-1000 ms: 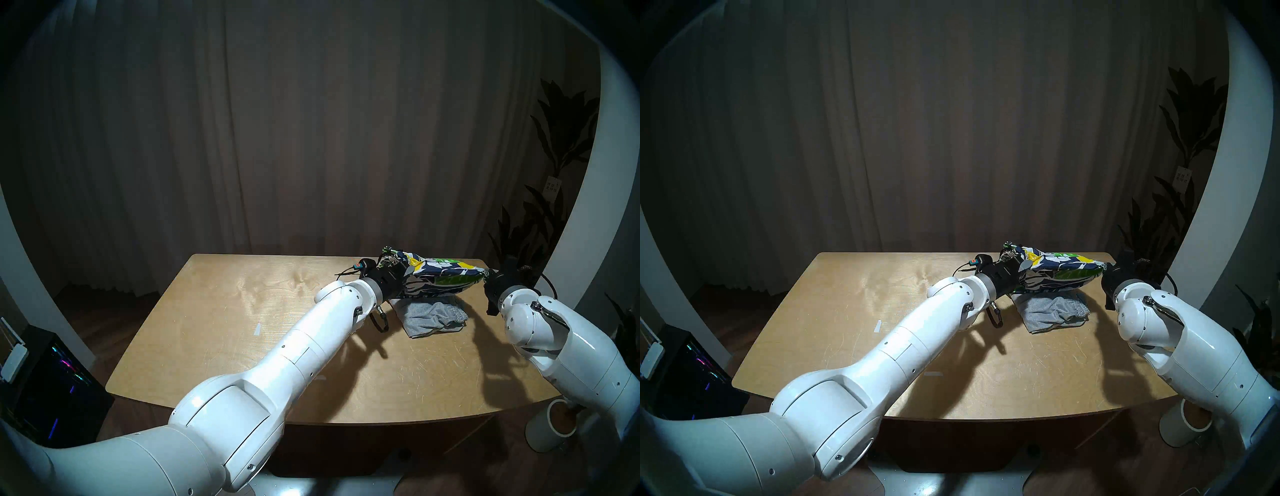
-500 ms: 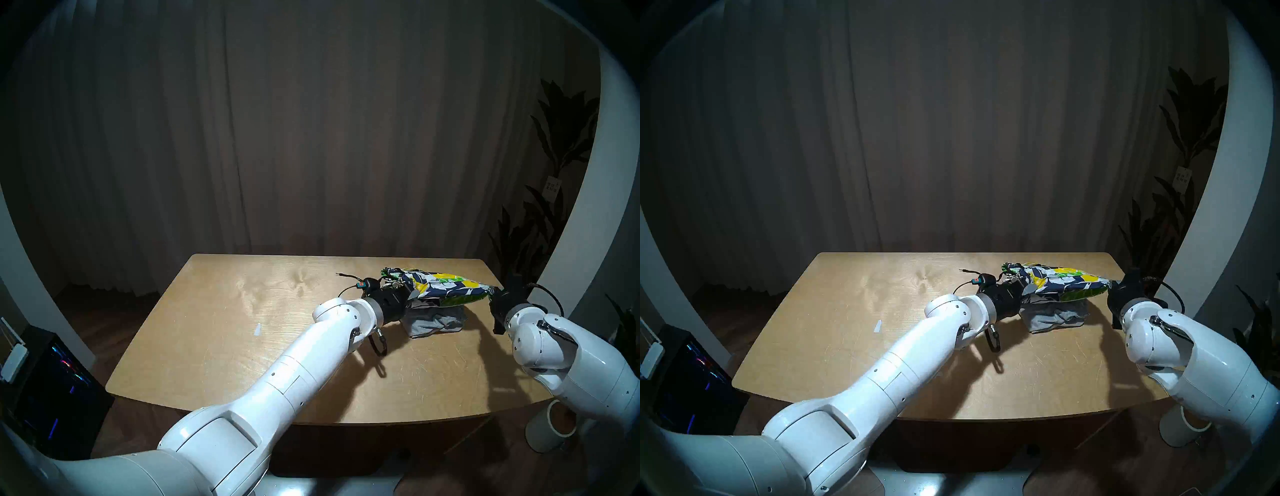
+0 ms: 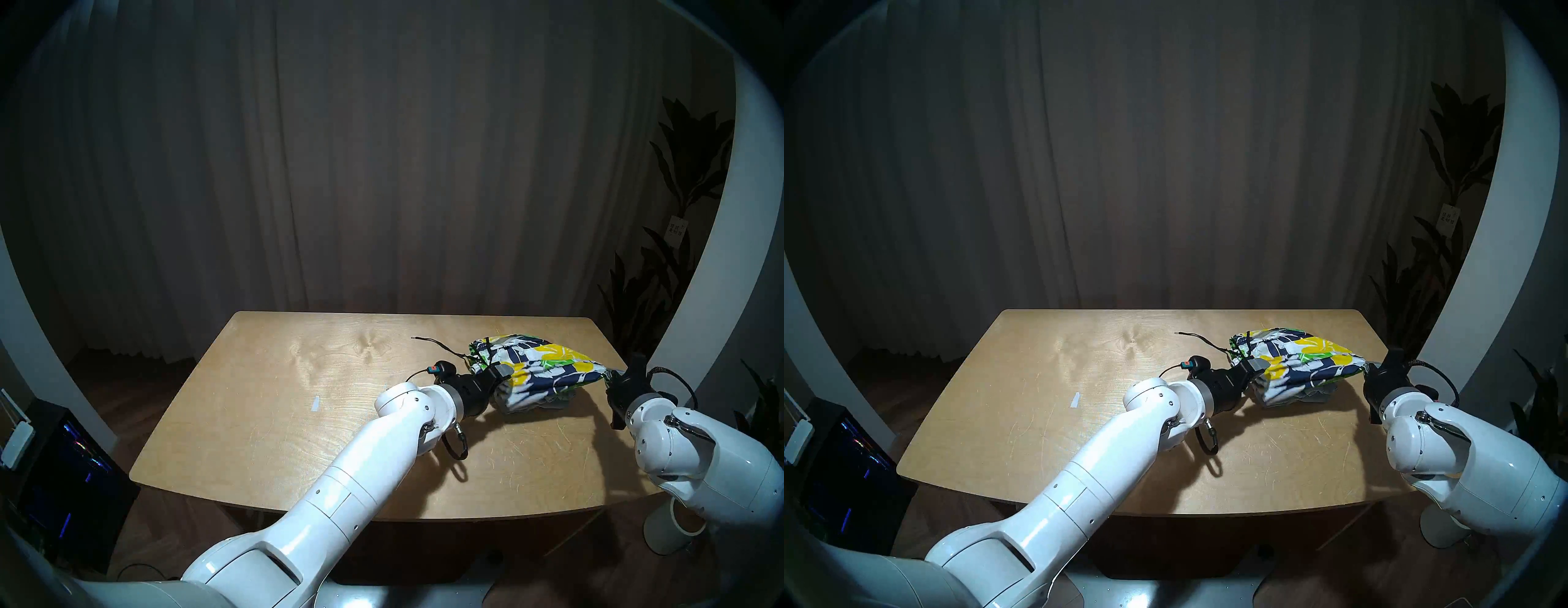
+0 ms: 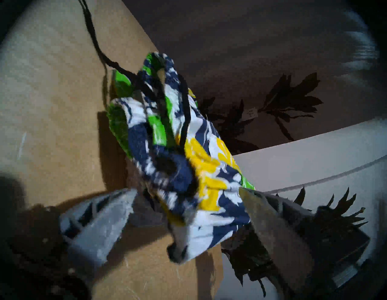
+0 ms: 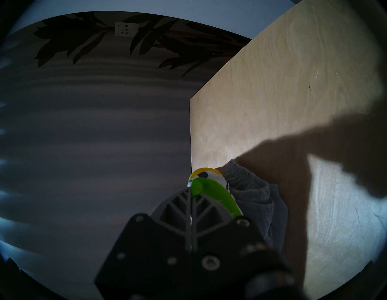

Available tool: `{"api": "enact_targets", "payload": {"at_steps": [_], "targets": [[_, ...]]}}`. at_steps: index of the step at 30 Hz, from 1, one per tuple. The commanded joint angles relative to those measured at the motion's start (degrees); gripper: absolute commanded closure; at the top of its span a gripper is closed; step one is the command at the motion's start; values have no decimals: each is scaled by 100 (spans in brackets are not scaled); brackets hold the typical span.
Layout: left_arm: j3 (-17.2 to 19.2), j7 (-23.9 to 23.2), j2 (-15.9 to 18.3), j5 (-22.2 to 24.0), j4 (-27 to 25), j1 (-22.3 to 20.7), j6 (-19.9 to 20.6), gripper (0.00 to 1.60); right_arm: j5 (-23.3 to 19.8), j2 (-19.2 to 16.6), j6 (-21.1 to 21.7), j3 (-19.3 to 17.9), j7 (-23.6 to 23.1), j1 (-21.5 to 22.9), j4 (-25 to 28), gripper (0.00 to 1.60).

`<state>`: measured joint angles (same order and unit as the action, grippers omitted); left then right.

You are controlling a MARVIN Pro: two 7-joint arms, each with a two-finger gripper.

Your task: Fold pants twice and stack them

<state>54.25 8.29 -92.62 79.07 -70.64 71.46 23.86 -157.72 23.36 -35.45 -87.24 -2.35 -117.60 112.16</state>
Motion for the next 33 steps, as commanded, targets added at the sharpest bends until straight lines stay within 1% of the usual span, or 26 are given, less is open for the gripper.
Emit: {"api": "enact_targets", "payload": {"at_steps": [1,2,3,4,5,7,8,9,10,11,12,13,15,17,18,21,22,24,28,33], "targets": [[-32,410,-24,11,-668,305,-81,0,49,-97,106,-251,-310,-670,154,109],[-32,486,-16,13,-736,345,-99,0,35,-94,132,-255,-323,-738,169,87],[-32,486,-16,13,-736,345,-99,0,35,-94,132,-255,-323,-738,169,87],[-37,548,-1,1,-812,387,-125,0,40,-92,152,-270,-354,-811,183,76],[-49,684,31,13,-950,454,-168,0,63,-122,184,-289,-396,-952,228,0],[-44,740,46,4,-1035,498,-183,0,47,-134,204,-328,-392,-1036,263,0],[-40,785,58,-29,-1112,542,-213,0,44,-133,226,-433,-447,-1191,307,0],[-60,832,83,-59,-1184,569,-249,0,26,-112,241,-437,-459,-1204,313,0],[-59,883,102,-71,-1295,626,-314,0,26,-115,291,-587,-519,-1423,360,0],[-59,883,102,-71,-1295,626,-314,0,26,-115,291,-587,-519,-1423,360,0],[-88,844,138,-131,-1357,637,-358,0,31,-85,278,-558,-511,-1383,367,0],[-70,866,137,-91,-1403,671,-390,0,33,-89,277,-635,-533,-1489,411,0],[-111,763,206,-253,-1511,707,-523,0,-41,-41,301,-739,-499,-1615,511,0],[-151,698,280,-385,-1628,756,-640,0,-34,-5,329,-807,-496,-1764,669,0],[-171,626,335,-480,-1687,779,-730,0,-109,69,368,-881,-500,-1882,807,0],[-154,576,466,-619,-1807,815,-865,0,-203,228,425,-932,-501,-2060,1110,0],[-121,558,516,-661,-1831,790,-902,0,-233,260,499,-889,-503,-2037,1142,0],[-35,508,621,-759,-1905,748,-1015,0,-273,334,547,-934,-558,-2078,1342,0],[138,423,859,-953,-2058,587,-1124,0,-235,330,649,-1079,-702,-2008,1667,0],[281,378,1201,-1360,-2180,410,-1234,0,-53,249,562,-1534,-928,-1787,2086,0]]}}
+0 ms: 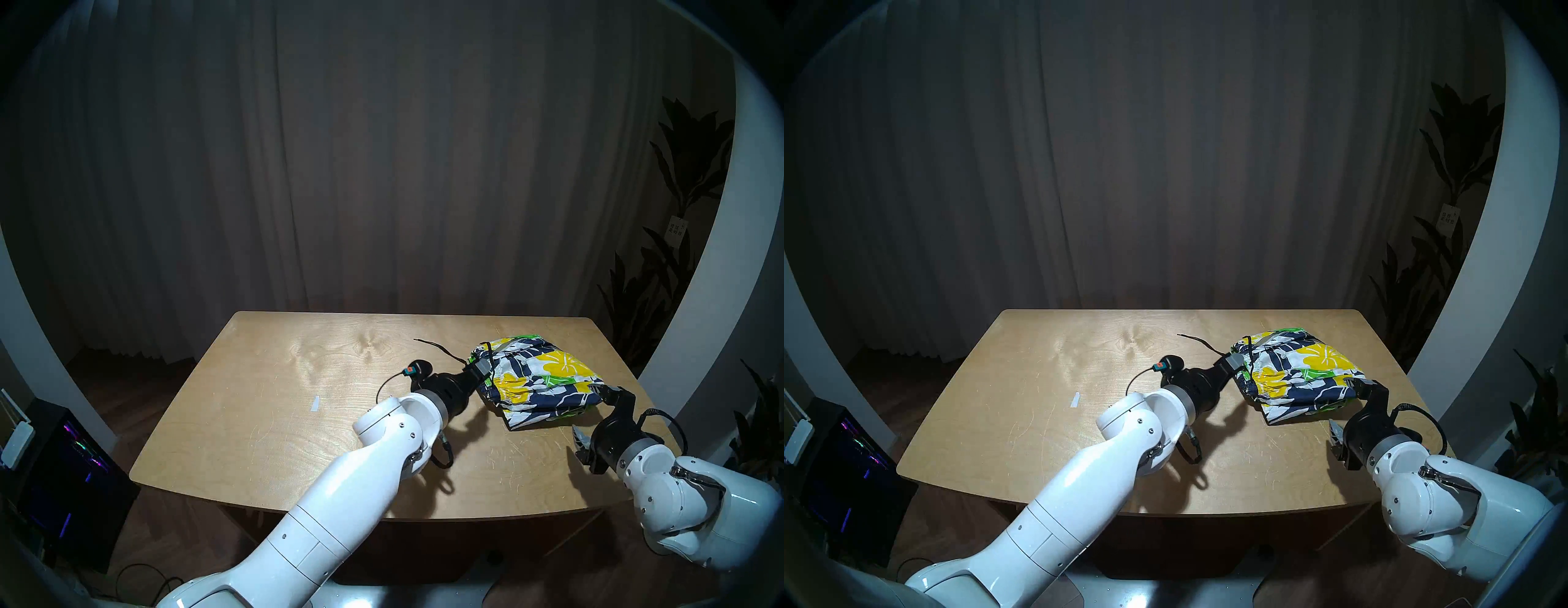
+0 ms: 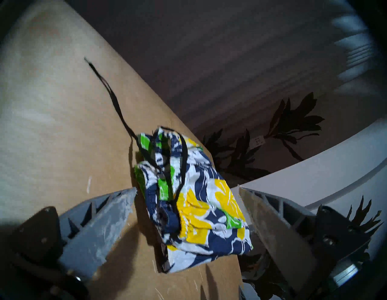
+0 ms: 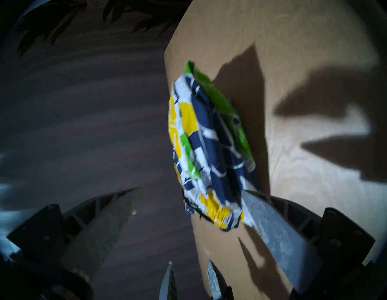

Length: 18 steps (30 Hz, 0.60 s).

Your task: Fold pants twice and stack them

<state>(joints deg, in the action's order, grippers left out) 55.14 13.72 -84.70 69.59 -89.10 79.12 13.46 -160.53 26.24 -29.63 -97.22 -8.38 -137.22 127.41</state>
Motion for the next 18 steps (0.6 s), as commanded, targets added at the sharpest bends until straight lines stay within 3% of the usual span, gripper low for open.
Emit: {"api": "enact_targets", "payload": {"at_steps": [1,11,18], "targets": [[242,-168,489,-500,-339,-392,-226,0,301,-74,-46,-661,-377,238,583,0],[629,-211,1184,-1369,-235,-629,-522,0,1212,-716,-101,-1412,-440,489,307,0],[730,-284,1626,-2015,-88,-718,-718,0,1949,-1223,81,-1584,-333,552,72,0]]}}
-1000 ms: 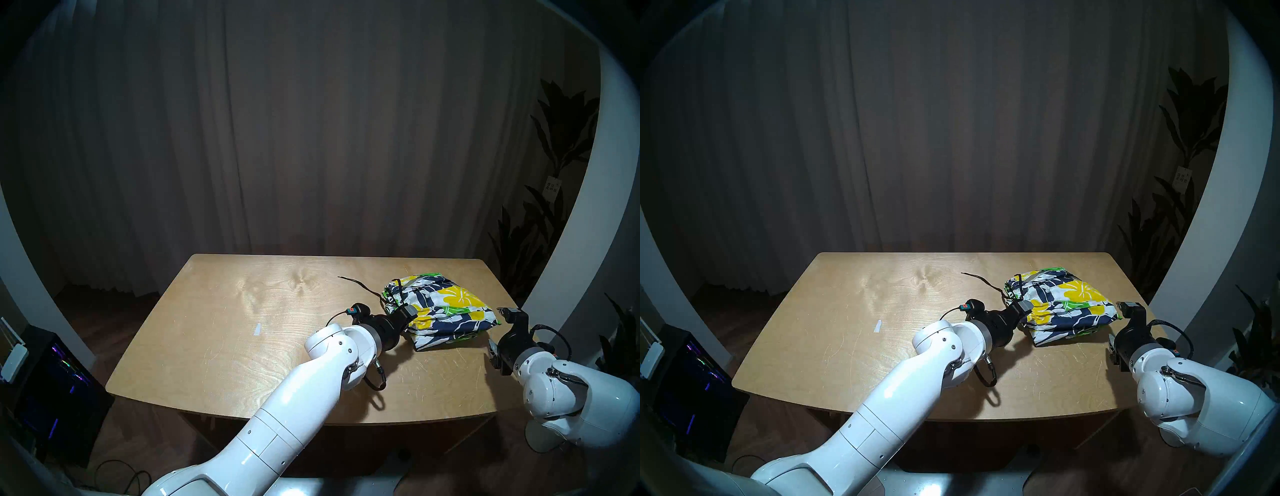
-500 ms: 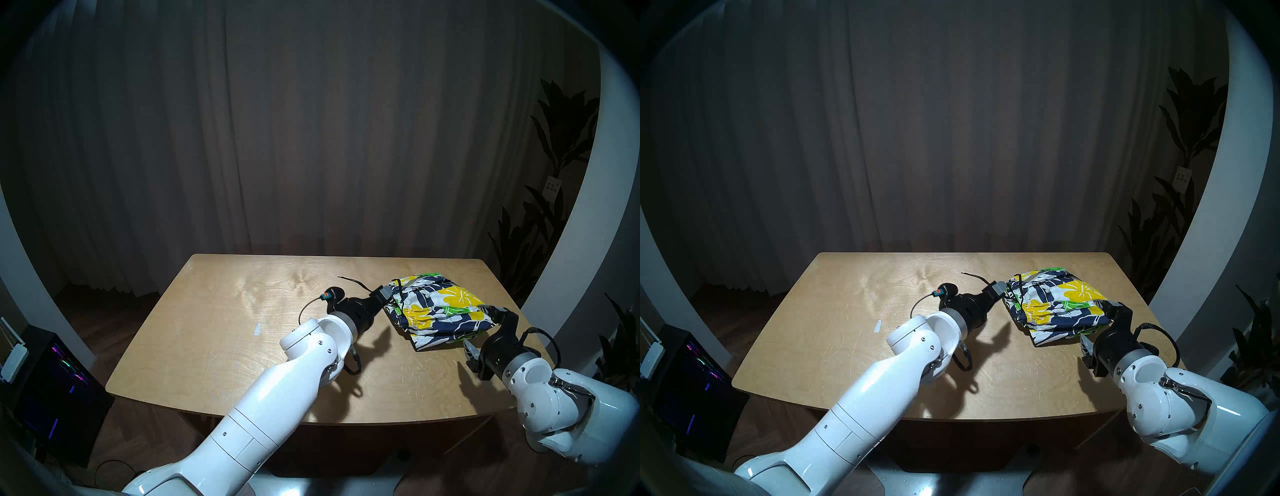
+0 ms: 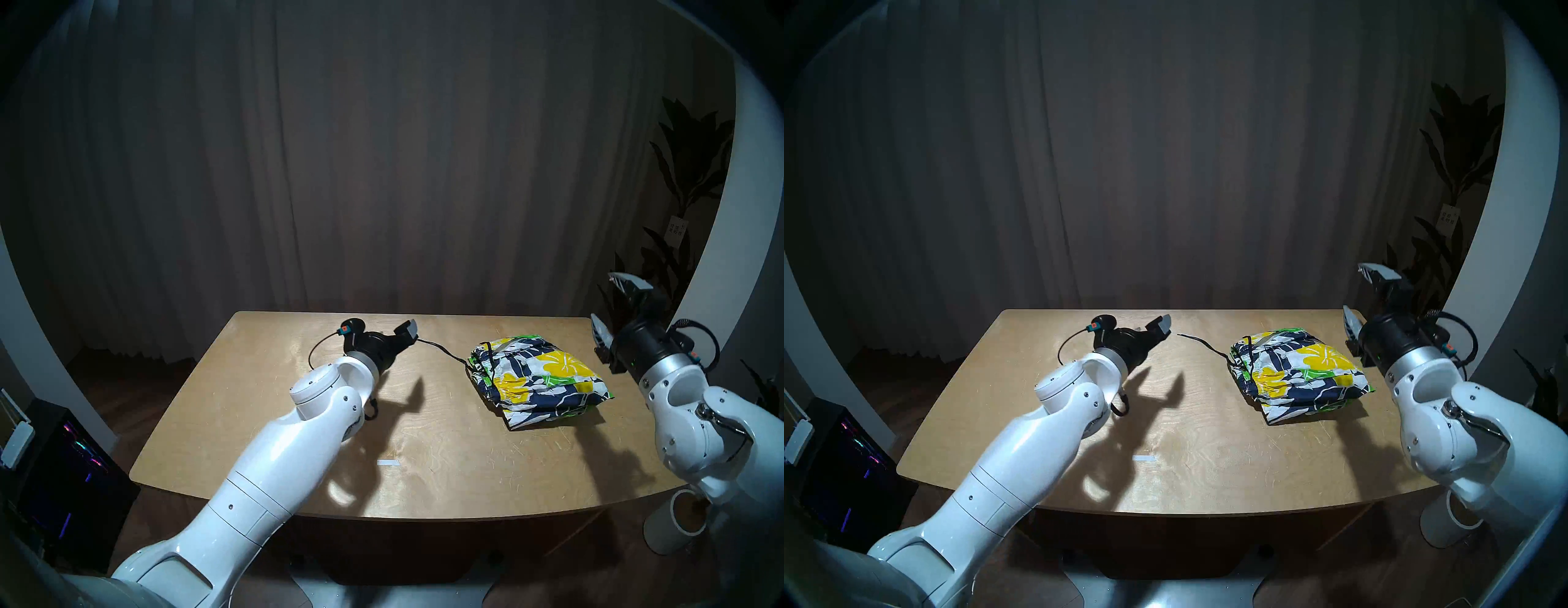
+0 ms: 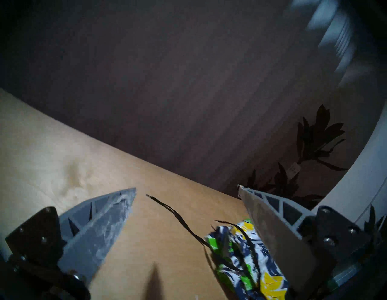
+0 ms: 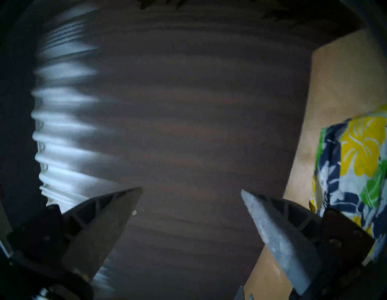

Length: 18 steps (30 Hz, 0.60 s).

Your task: Fold pants twice and stack them

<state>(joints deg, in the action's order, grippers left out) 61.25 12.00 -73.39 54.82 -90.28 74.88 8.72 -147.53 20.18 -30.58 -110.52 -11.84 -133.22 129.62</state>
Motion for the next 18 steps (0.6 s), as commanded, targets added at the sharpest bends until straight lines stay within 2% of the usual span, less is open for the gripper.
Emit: {"api": "enact_targets", "payload": {"at_steps": [1,2,3,4,9,18], "targets": [[111,-125,563,-643,70,-306,-261,0,736,-639,222,-250,36,161,-178,0],[101,-145,623,-756,114,-313,-296,0,862,-789,256,-255,54,156,-245,0],[94,-150,674,-848,175,-320,-317,0,970,-728,327,-251,82,175,-265,0],[89,-170,714,-935,232,-330,-361,0,1071,-849,370,-248,102,176,-324,0],[6,-237,904,-1439,592,-432,-531,0,1589,-992,659,-217,243,224,-539,0],[-187,-295,964,-2267,1267,-720,-1066,0,2654,-1175,1291,-157,710,340,-964,0]]}}
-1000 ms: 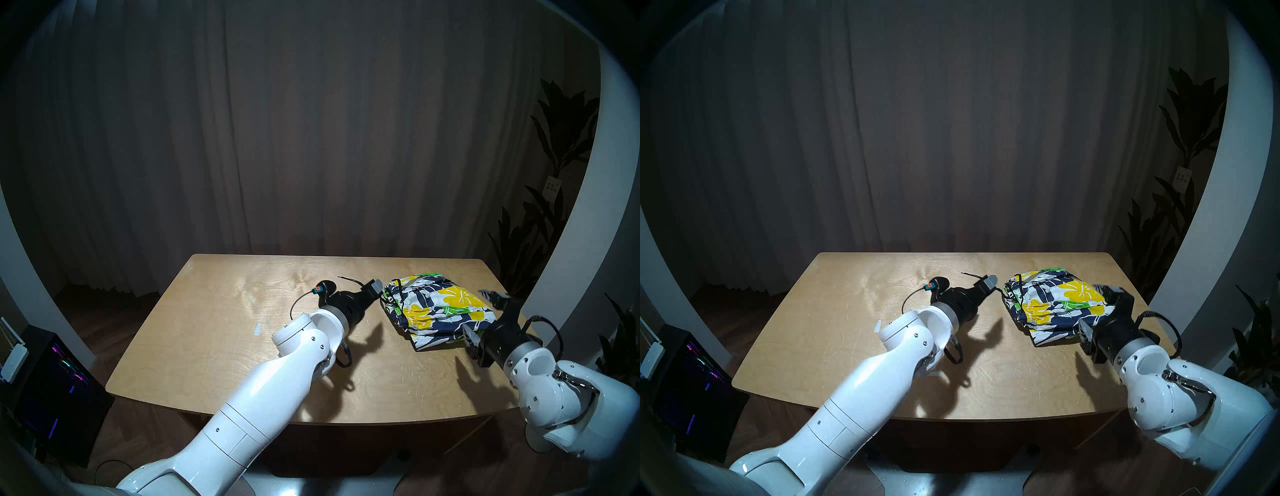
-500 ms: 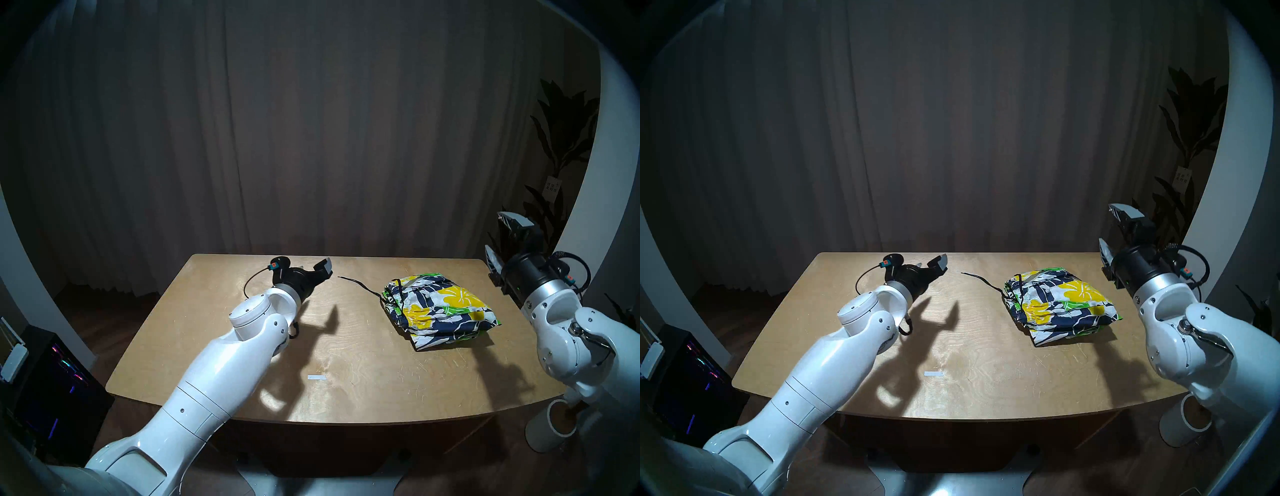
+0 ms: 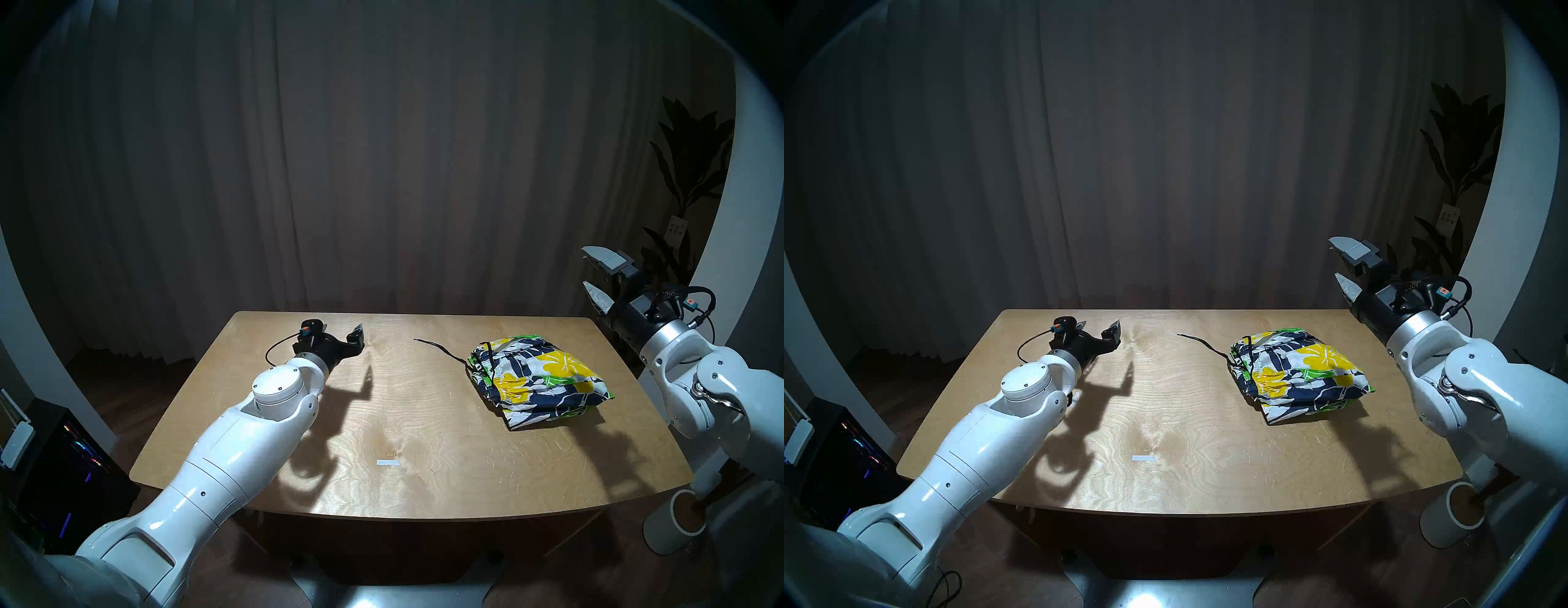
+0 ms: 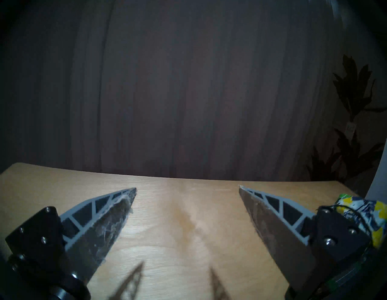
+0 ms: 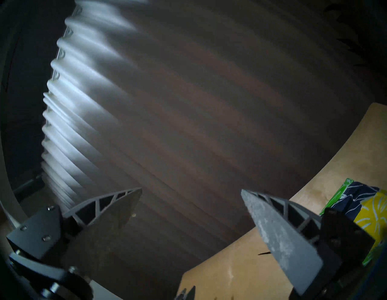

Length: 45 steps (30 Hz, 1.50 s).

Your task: Fold pants twice and stack them

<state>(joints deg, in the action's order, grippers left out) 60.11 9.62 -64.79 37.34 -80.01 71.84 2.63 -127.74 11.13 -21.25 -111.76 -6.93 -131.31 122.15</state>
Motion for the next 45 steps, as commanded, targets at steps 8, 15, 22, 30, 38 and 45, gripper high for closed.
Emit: {"api": "enact_targets", "payload": {"at_steps": [8,15,22,30,38,45], "targets": [[-219,-76,25,-997,684,-626,-1014,0,1620,-363,520,138,664,288,-548,0],[-82,-109,37,-972,947,-796,-1176,0,2181,-415,202,376,932,418,-720,0],[74,-148,72,-962,1099,-850,-1310,0,2486,-445,-73,625,1120,572,-912,0],[193,-181,10,-925,1230,-831,-1442,0,2672,-468,-523,998,1314,726,-1087,0],[253,-207,-64,-898,1278,-826,-1494,0,2694,-430,-1007,1450,1446,805,-973,0],[289,-220,-135,-853,1324,-842,-1526,0,2716,-288,-1312,1775,1527,965,-878,0]]}}
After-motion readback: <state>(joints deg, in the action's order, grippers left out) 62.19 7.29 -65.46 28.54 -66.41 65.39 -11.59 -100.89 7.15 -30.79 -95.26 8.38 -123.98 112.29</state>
